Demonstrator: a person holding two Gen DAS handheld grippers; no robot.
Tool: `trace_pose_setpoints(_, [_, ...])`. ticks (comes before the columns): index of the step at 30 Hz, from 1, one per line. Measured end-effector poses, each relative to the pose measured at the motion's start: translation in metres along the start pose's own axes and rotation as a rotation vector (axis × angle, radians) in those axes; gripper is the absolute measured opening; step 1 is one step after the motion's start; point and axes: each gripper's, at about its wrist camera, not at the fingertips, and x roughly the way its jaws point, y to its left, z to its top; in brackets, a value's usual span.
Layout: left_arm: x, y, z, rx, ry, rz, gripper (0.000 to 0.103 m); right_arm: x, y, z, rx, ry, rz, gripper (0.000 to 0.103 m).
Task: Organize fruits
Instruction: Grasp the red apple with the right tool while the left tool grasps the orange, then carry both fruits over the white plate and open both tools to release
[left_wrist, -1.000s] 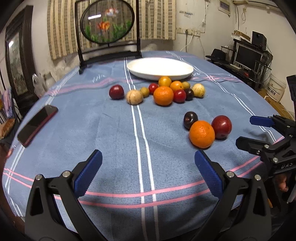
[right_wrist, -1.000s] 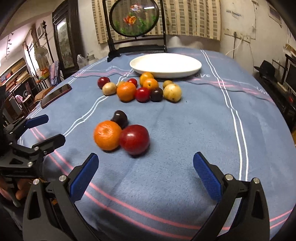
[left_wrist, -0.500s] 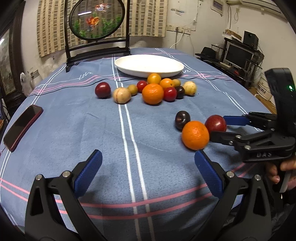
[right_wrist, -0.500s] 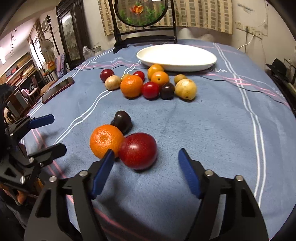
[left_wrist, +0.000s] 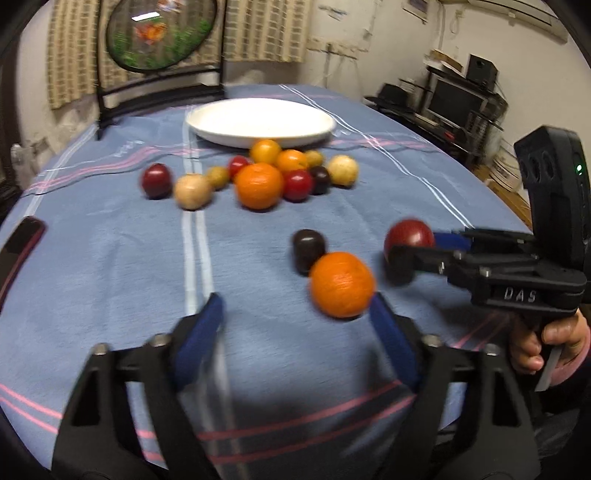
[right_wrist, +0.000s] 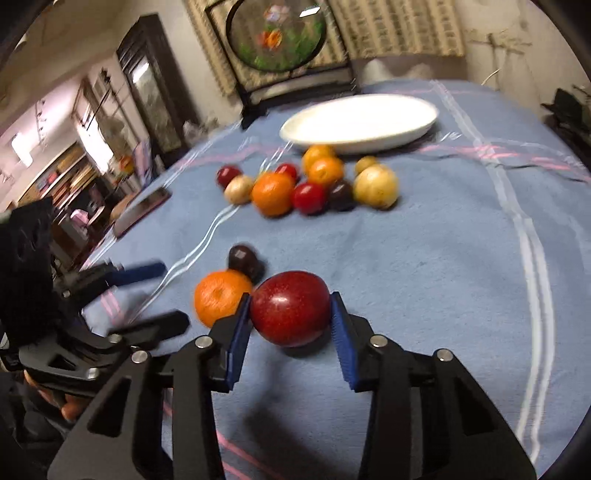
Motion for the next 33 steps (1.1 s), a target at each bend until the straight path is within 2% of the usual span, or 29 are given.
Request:
trace_pose_setpoints(2, [0.009, -0.007, 0.005, 0.013, 0.021, -0.011, 0.067, -0.006, -0.004, 0.001, -0.016, -0.027, -0.054, 0.042])
trace_pose_setpoints(5, [0.016, -0.017, 0.009, 0.034, 0.031, -0.021, 0.067, -0.004, -0.020, 0.000, 0.051, -0.001, 0.004, 0.042])
trace_pose_setpoints(8, [0.024, -0.025, 0.011, 0.054, 0.049, -0.013, 0.067, -0.003, -0.026, 0.000, 0.083, 0.003, 0.025, 0.042])
trace_pose_setpoints(14, [0.035, -0.034, 0.014, 0.074, 0.071, 0.011, 0.066, -0.005, -0.024, -0.002, 0.070, -0.006, 0.041, 0.042])
trace_pose_setpoints(15, [0.037, -0.035, 0.014, 0.082, 0.077, 0.017, 0.058, -0.005, -0.024, -0.002, 0.070, -0.009, 0.041, 0.043])
trace_pose_setpoints(16, [0.039, -0.036, 0.013, 0.091, 0.088, 0.018, 0.046, -0.006, -0.025, -0.002, 0.072, -0.011, 0.042, 0.043])
trace_pose_setpoints(22, [0.037, -0.032, 0.010, 0.100, 0.093, 0.005, 0.044, -0.006, -0.025, -0.002, 0.076, -0.009, 0.026, 0.043])
trace_pose_setpoints(27, [0.022, -0.021, 0.016, 0.066, 0.052, -0.047, 0.044, -0.005, -0.017, 0.001, 0.034, -0.002, -0.007, 0.043])
trace_pose_setpoints(30, [0.013, -0.012, 0.031, 0.048, 0.012, -0.069, 0.044, -0.004, -0.016, 0.014, 0.042, 0.004, 0.024, 0.043])
trace_pose_setpoints(33, [0.009, 0.002, 0.061, 0.030, -0.034, -0.078, 0.044, -0.003, -0.015, 0.042, 0.027, -0.020, 0.022, 0.043])
